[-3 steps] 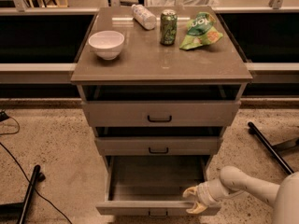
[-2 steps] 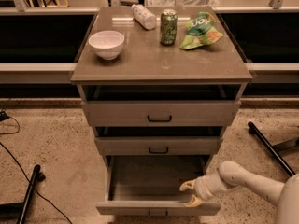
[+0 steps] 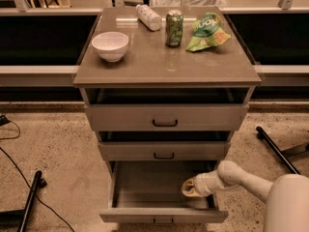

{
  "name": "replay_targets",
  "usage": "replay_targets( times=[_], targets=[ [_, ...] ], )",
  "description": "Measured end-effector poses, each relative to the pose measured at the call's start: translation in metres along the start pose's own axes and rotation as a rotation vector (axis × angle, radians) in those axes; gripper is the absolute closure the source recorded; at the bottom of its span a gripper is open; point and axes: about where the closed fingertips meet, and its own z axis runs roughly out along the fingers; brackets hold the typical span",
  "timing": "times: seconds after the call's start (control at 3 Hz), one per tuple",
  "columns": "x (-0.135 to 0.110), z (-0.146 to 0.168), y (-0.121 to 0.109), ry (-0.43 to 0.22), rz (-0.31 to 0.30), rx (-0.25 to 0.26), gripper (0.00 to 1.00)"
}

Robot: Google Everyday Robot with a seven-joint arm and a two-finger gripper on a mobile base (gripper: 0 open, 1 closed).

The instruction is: Open bottom drawer

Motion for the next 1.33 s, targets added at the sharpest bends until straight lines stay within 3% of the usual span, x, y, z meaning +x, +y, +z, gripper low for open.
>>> replay_targets(
  times=[0.33, 0.67, 1.0, 1.33],
  targets=[
    [0.032, 0.032, 0.004, 0.036, 0.004, -0.029, 0.98],
    [0.053, 0.048, 0.022, 0.079, 0.011, -0.087, 1.00],
    [0.061, 0.054, 0.049, 0.121, 0.040, -0.185, 1.00],
    [0.060, 0.051, 0.067, 0.136, 0.072, -0.245, 1.00]
  ],
)
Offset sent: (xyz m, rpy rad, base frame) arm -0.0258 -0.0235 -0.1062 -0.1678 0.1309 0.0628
